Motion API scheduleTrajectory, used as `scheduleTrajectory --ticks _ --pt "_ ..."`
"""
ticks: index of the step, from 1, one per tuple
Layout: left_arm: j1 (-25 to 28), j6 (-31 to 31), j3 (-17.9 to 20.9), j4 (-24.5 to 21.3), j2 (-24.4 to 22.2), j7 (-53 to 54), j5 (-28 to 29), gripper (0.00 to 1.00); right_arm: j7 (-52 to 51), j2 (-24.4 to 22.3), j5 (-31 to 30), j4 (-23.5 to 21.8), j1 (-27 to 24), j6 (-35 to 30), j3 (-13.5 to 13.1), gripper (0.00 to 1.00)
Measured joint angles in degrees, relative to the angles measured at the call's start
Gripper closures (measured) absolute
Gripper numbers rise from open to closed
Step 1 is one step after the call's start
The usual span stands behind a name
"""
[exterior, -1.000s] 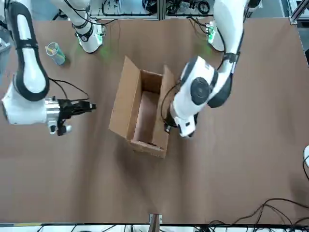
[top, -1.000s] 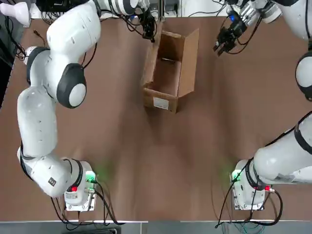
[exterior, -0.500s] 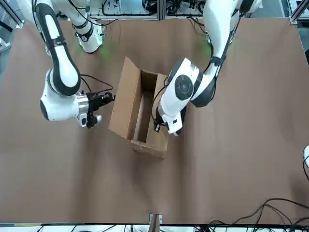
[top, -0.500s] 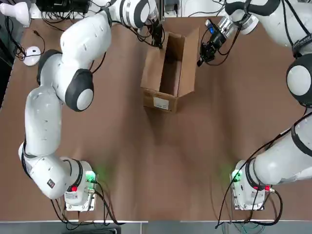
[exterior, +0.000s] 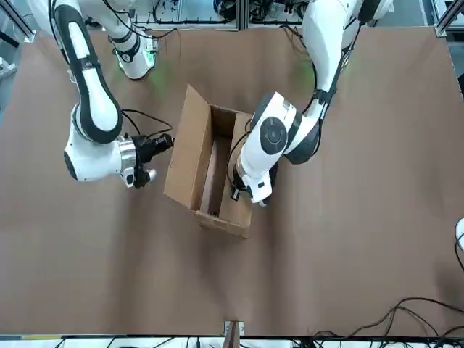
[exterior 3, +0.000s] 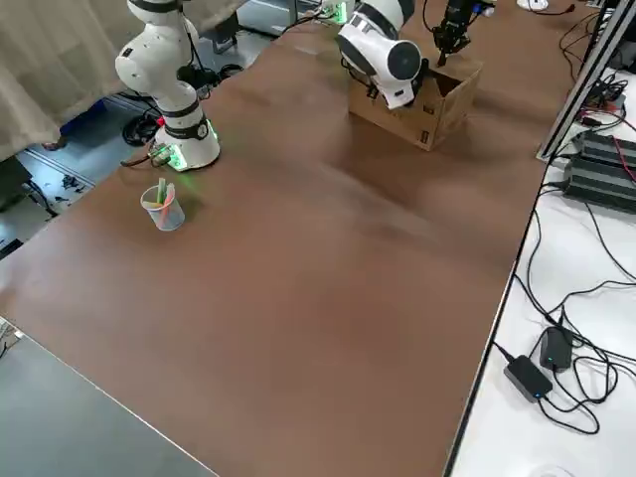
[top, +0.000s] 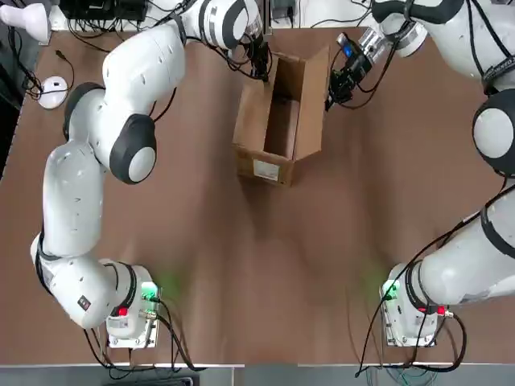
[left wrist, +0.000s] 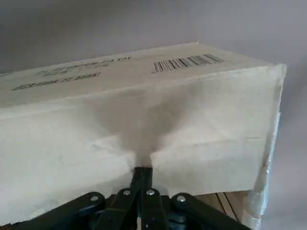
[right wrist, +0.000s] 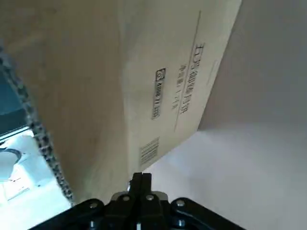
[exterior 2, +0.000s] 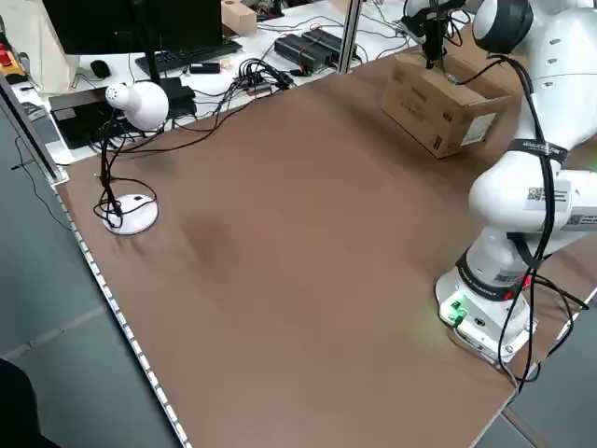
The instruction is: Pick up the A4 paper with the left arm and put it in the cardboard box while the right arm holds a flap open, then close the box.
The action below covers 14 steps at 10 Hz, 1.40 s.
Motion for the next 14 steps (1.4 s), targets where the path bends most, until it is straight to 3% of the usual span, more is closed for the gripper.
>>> scheduleTrajectory --ticks 3,5,10,13,14 --pt "0.0 0.0 0.0 -0.1 0.1 0.0 0.1 0.99 2.2 -0.2 5.2 1.4 0.7 -0.7 0.1 0.99" --pt "0.0 0.0 0.0 -0.1 0.2 0.0 0.2 0.99 3.7 -0.2 7.6 1.6 3.1 2.2 0.2 0.99" --pt "0.2 1.1 1.2 1.0 -0.3 0.0 0.3 0.99 8.2 0.1 7.9 1.2 12.9 19.4 0.3 0.99" --pt "0.6 -3.5 5.0 1.9 -5.5 0.9 1.5 0.96 8.8 2.9 7.9 0.9 17.2 28.3 0.3 0.99" --pt "1.1 -6.8 5.9 1.9 -8.2 2.1 3.8 0.89 8.8 3.5 7.9 0.9 17.7 29.6 0.3 0.99"
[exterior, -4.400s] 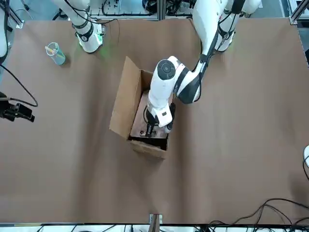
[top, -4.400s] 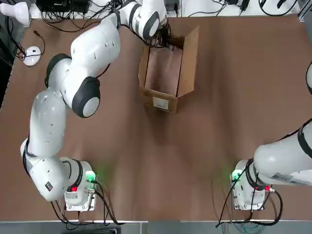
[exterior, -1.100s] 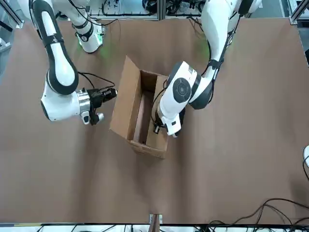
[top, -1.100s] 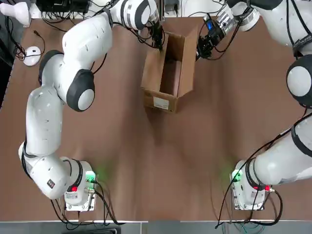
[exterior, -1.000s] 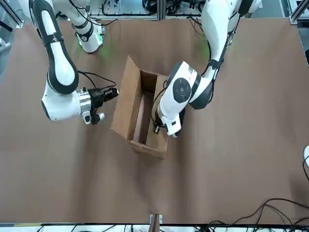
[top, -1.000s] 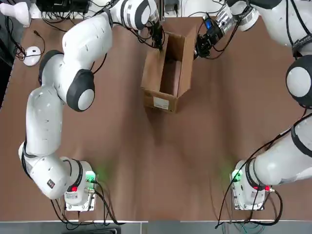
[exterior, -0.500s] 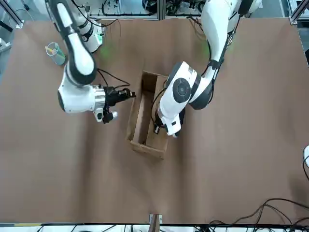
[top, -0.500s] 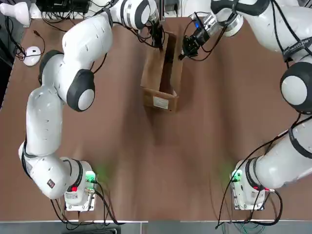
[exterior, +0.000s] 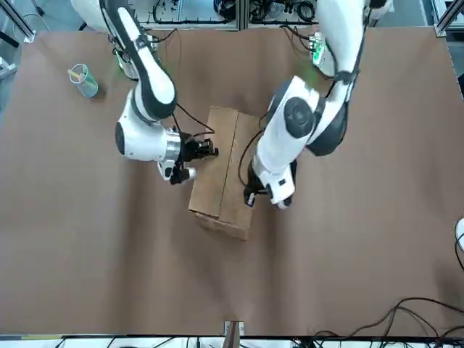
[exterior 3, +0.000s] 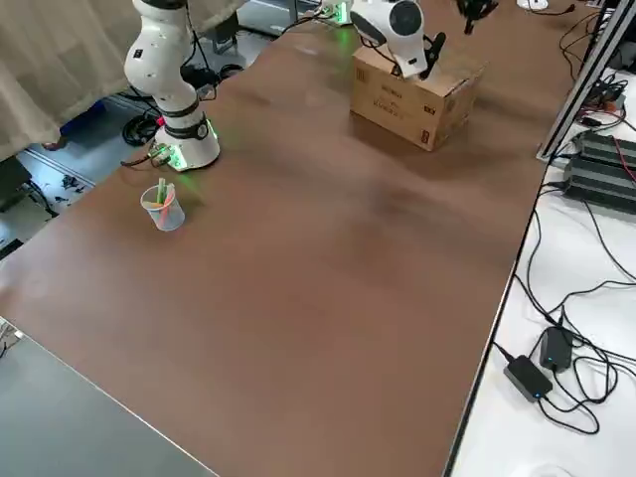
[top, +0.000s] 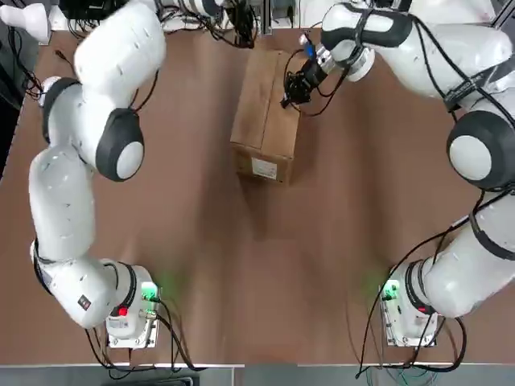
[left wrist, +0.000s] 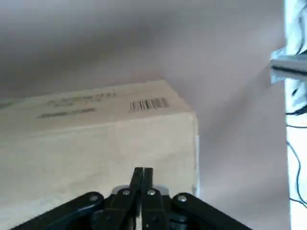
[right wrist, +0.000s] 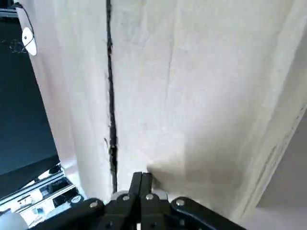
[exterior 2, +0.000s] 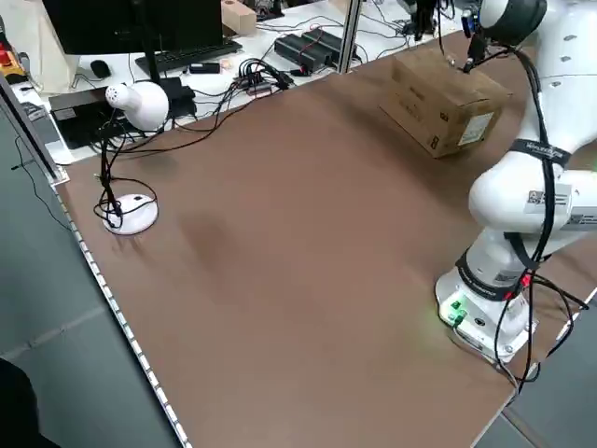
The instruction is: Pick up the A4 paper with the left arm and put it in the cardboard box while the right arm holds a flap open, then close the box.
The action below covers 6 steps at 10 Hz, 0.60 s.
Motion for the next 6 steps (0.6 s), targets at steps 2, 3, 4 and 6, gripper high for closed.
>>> scheduleTrajectory --ticks 2,3,4,6 --pt "3.4 -6.8 0.4 0.0 -4.7 5.3 3.6 0.59 0.0 0.0 0.0 0.0 0.1 0.3 0.0 0.99" --pt "5.6 -9.3 0.6 -0.1 -6.0 9.5 4.9 0.44 0.0 0.0 0.0 0.0 0.2 0.3 0.0 0.99" --pt "8.5 -11.0 0.6 -0.2 -6.8 14.5 5.5 0.31 0.0 0.0 0.0 0.0 0.2 0.4 -0.1 0.99" --pt "14.8 -12.7 0.7 -0.3 -7.1 25.1 6.5 0.02 0.0 0.1 0.0 -0.2 0.4 1.0 -0.1 0.99"
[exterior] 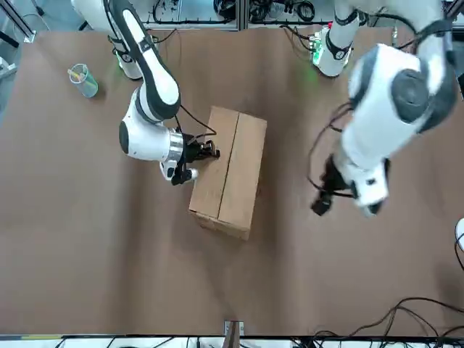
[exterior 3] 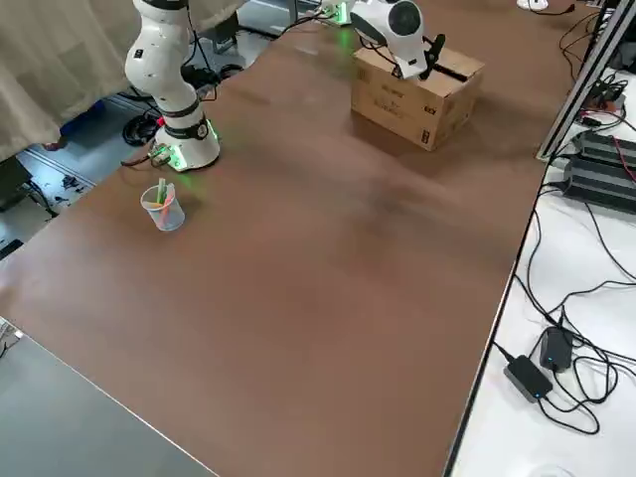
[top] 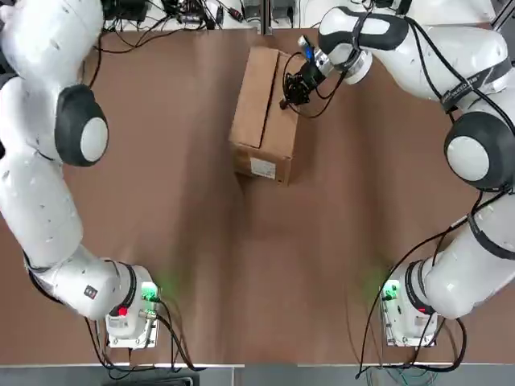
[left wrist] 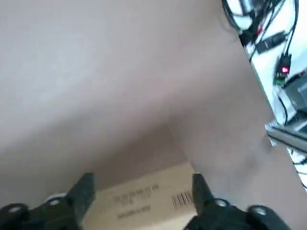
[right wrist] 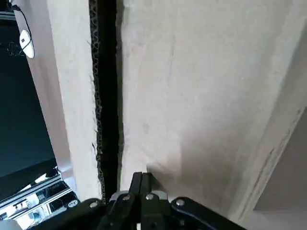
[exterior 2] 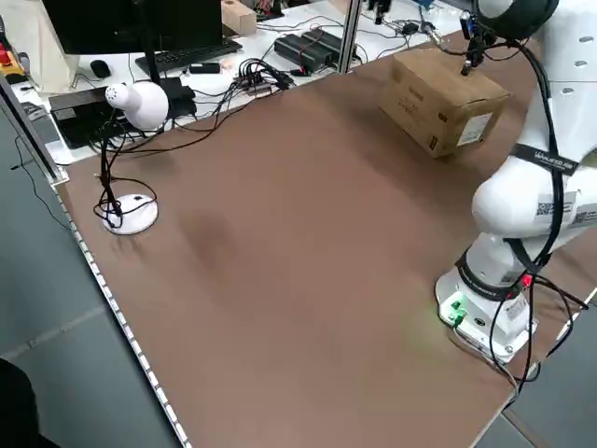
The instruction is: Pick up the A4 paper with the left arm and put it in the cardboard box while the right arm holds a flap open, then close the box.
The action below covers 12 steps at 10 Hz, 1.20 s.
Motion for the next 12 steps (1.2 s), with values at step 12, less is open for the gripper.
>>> scheduleTrajectory --ticks 12 --pt "20.0 -11.0 -12.2 -2.5 -7.9 46.7 3.8 0.0 2.6 -0.1 0.0 0.3 0.4 1.1 0.3 0.63"
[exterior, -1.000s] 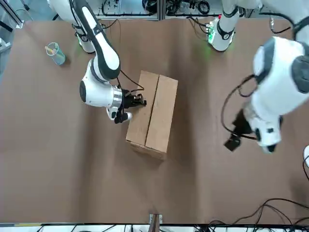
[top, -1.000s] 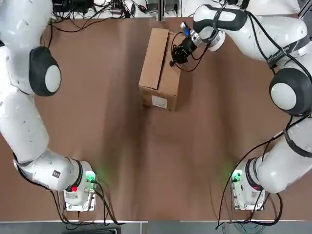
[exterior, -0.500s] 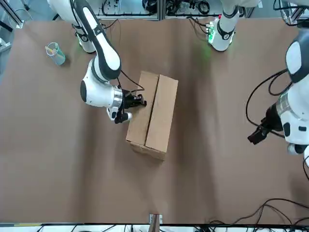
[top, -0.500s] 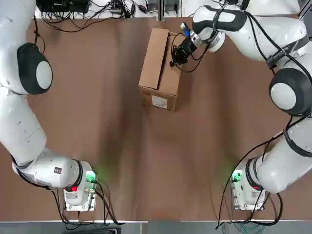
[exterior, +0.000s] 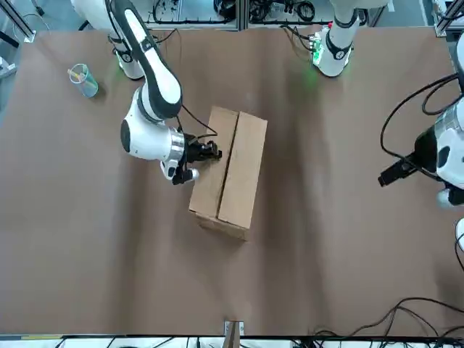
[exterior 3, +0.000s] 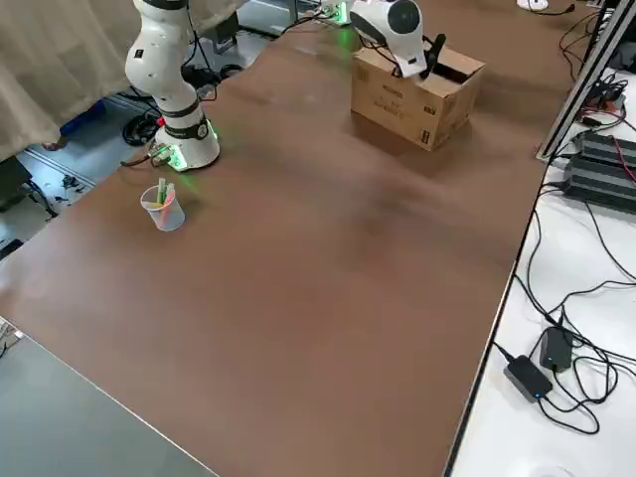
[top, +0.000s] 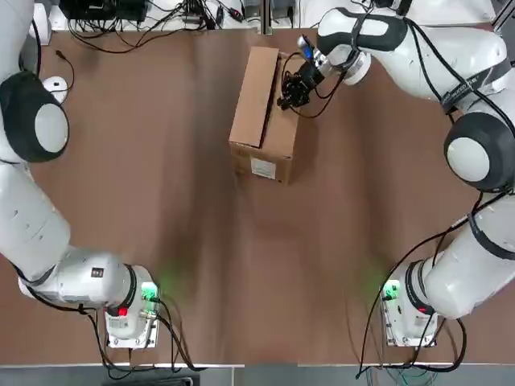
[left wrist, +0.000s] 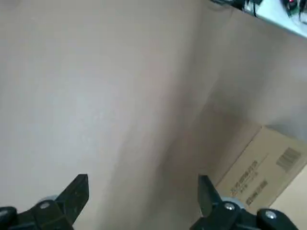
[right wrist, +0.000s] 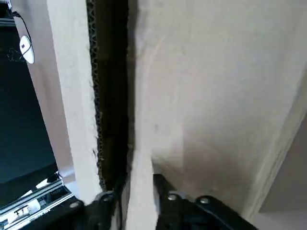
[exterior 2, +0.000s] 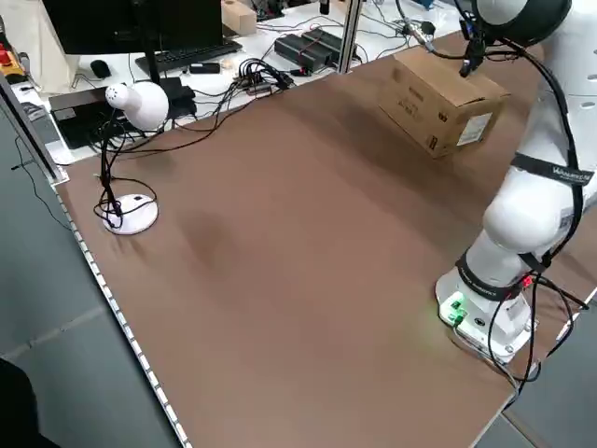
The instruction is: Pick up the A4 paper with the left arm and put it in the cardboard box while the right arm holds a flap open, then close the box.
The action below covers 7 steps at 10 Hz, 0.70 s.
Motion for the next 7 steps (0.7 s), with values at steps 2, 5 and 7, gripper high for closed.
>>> scheduleTrajectory --ticks 2,5,7 --pt "-1.0 0.1 -2.0 -3.1 -1.5 0.7 0.0 0.0 3.1 -0.2 -0.3 0.9 0.3 -0.8 0.0 0.44" --pt "-0.8 1.3 -1.8 -7.6 -6.2 5.5 1.1 0.0 11.6 -0.5 -7.0 5.3 -0.6 -7.1 -1.4 0.37" --pt "-0.1 1.9 -1.5 -9.0 -8.0 11.4 3.6 0.0 16.4 -0.7 -10.4 9.5 -1.8 -12.3 -1.6 0.33"
